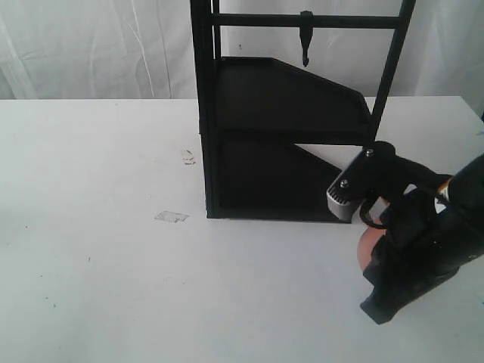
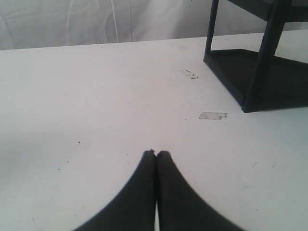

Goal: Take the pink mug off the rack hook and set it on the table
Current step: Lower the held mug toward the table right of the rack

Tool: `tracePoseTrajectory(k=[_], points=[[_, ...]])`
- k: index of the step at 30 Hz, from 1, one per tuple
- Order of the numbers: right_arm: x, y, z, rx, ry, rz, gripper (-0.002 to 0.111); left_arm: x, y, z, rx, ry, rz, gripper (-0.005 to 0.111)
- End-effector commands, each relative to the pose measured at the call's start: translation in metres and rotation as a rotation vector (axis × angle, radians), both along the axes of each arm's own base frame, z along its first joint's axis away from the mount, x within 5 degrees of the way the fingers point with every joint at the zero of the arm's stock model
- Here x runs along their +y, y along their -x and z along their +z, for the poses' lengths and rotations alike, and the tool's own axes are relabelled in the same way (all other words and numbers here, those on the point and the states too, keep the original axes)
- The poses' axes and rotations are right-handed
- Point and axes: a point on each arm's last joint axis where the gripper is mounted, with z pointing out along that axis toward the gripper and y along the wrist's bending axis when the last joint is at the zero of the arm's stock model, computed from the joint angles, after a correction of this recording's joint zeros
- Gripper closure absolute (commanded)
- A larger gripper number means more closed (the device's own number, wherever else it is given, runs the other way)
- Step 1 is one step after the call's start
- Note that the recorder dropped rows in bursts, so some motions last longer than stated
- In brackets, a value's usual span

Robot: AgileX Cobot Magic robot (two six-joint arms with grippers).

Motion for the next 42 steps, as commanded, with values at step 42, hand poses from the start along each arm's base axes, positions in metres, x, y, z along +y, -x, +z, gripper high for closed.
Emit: tracePoseTrajectory(k=[42], points=[[0.005, -0.018, -0.068, 0.051, 0.067, -0.01, 0.108, 0.0, 0.0, -0.002, 0.005, 0.007, 0.003, 0.107]])
